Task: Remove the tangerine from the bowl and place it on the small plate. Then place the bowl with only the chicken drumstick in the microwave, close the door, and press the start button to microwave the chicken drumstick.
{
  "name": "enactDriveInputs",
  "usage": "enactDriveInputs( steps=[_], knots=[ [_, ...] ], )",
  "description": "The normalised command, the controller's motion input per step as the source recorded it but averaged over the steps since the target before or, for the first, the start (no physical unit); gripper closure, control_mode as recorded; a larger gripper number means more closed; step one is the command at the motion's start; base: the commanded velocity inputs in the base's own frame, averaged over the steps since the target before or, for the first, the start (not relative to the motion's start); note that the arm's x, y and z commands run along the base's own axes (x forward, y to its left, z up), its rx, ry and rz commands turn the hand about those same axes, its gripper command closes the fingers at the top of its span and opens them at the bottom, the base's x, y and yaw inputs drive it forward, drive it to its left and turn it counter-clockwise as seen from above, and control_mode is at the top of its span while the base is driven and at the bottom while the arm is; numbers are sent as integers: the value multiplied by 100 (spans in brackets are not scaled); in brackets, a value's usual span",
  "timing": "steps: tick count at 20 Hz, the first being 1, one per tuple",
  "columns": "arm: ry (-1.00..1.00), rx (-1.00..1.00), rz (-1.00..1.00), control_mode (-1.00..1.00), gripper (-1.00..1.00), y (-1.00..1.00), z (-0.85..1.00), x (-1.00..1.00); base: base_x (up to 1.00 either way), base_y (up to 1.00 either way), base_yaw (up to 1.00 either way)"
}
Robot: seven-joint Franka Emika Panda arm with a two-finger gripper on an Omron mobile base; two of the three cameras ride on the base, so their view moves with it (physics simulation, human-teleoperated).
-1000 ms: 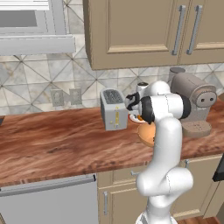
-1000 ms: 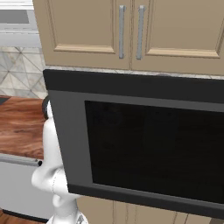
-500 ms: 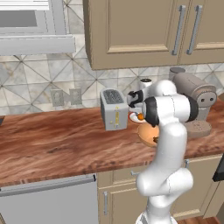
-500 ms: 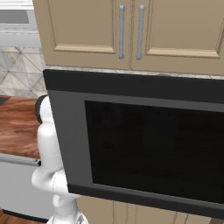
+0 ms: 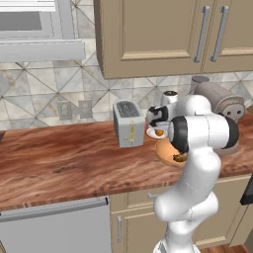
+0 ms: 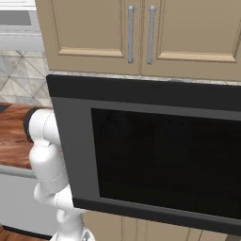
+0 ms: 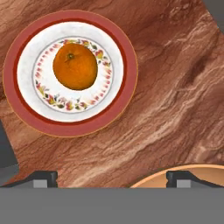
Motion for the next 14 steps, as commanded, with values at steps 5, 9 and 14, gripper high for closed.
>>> enactDriveInputs(
  steps=[5,9,14],
  knots=[
    [-15,0,2,-100,-100,1,26,-20,0,0,0],
    [-11,-2,2,-100,-100,8,25,-27,0,0,0],
    [-8,-5,0,-100,-100,17,12,-37,0,0,0]
  ],
)
